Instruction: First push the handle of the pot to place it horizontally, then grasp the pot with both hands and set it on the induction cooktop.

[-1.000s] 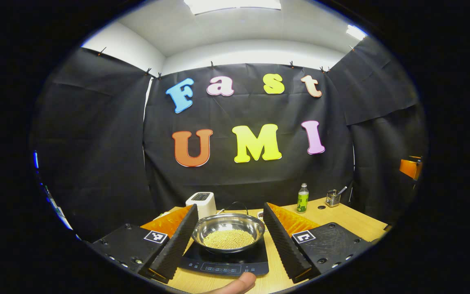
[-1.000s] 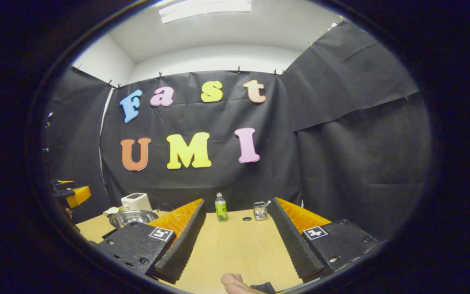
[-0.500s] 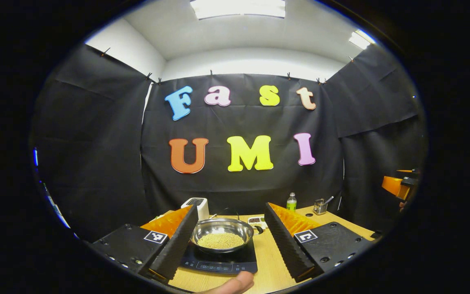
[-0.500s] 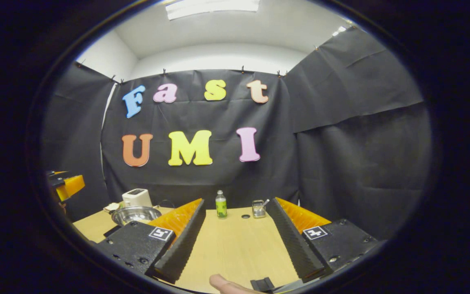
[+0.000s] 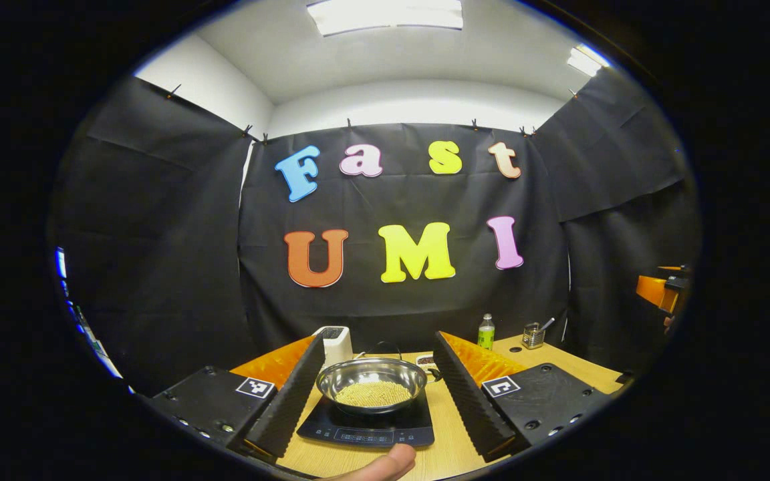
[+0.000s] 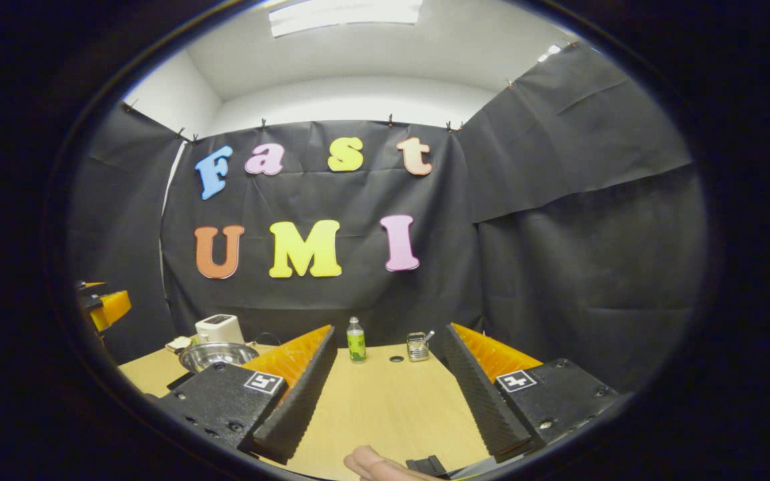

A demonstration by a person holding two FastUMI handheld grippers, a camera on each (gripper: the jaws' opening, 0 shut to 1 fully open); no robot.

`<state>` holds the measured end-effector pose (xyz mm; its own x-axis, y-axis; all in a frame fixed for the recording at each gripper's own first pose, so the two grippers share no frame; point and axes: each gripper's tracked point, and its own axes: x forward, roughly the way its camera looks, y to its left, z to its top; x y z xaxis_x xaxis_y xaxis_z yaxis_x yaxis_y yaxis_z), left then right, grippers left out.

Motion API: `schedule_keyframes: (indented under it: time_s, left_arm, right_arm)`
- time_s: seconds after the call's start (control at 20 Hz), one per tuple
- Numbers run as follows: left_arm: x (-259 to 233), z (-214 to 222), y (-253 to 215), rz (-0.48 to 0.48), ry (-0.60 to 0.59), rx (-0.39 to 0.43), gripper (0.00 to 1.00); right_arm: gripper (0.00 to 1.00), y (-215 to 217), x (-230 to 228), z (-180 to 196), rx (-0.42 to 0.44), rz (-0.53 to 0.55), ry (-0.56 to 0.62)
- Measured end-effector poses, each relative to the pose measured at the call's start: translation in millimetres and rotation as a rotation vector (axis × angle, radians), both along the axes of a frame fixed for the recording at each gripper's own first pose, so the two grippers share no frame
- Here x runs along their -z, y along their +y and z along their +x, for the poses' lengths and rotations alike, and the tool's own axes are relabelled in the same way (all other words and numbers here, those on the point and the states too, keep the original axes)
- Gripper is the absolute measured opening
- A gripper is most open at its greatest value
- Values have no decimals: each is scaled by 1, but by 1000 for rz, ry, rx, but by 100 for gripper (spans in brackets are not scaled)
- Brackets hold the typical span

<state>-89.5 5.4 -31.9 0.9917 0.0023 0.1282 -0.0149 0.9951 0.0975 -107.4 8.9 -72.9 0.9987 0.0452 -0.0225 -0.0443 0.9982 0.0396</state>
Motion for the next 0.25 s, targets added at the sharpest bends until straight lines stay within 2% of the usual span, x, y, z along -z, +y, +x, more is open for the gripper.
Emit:
schedule_keyframes:
  time_s: [0.05,0.1,0.15,0.2,0.25]
  left_arm:
    - [0,-1,-1,-4,0,3,97]
    - [0,-1,-2,-2,2,7,97]
    - [2,-3,-1,4,6,9,97]
    - [1,-3,-1,12,3,9,97]
    - [-2,-3,-2,21,-2,8,97]
  right_arm:
    - [100,2,1,0,-7,-1,5]
    - [96,2,2,0,-12,-7,9]
    - [96,-2,4,1,-5,-14,16]
    - [100,-6,6,3,6,-19,21]
    - [96,-8,6,6,16,-15,22]
